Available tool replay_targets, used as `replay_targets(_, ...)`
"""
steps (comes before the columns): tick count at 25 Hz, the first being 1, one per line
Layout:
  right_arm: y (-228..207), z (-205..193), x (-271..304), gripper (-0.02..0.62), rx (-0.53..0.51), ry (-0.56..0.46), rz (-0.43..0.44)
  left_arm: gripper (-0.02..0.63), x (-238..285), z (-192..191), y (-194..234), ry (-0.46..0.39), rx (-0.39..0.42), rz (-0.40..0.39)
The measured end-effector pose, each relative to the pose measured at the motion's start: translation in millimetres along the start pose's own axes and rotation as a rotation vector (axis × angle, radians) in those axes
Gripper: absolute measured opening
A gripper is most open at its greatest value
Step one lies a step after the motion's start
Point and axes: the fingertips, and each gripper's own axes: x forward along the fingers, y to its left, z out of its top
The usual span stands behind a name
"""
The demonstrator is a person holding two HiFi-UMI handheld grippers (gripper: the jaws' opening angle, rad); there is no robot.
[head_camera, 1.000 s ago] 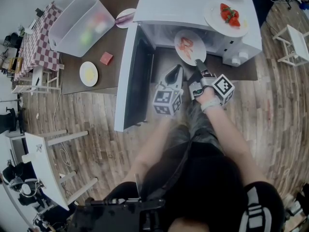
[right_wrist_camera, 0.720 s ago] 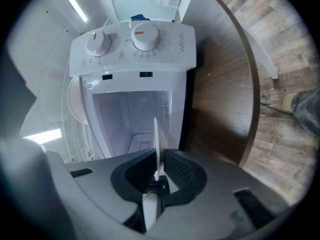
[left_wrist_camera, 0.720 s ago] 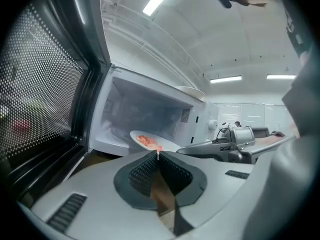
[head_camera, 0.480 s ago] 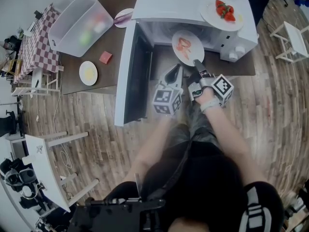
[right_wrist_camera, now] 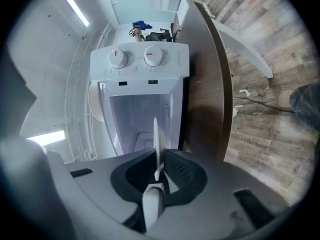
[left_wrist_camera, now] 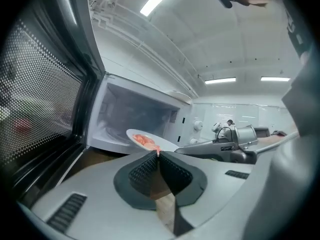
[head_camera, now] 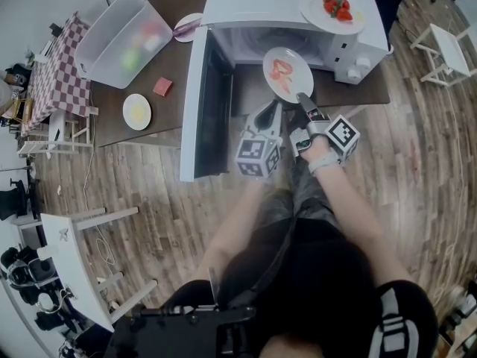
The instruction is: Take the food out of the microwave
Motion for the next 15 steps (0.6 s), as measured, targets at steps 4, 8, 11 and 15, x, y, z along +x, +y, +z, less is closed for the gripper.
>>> replay_targets(4,-5,-2,-12,0.043,-0.006,-0.011,-0.008,0.014,-9,-2,-5,0.002,-0.002,-0.008)
replay_targets(8,-6,-4,-20,0.043,-0.026,-0.007,-0.011,0.014,-16,-6,-10,0.008,-0.01,-0.009)
replay_targets(11,-4,-10,-27,0.042,-0.011,0.0,-0.015,0.014,-21,-9,-13,0.011,-0.015,-0.008)
replay_targets(15,0,-12,-32,0.043,-0.025,0.012,-0.01,0.014,-28,-7,-16,0.015,-0.006,-0.004)
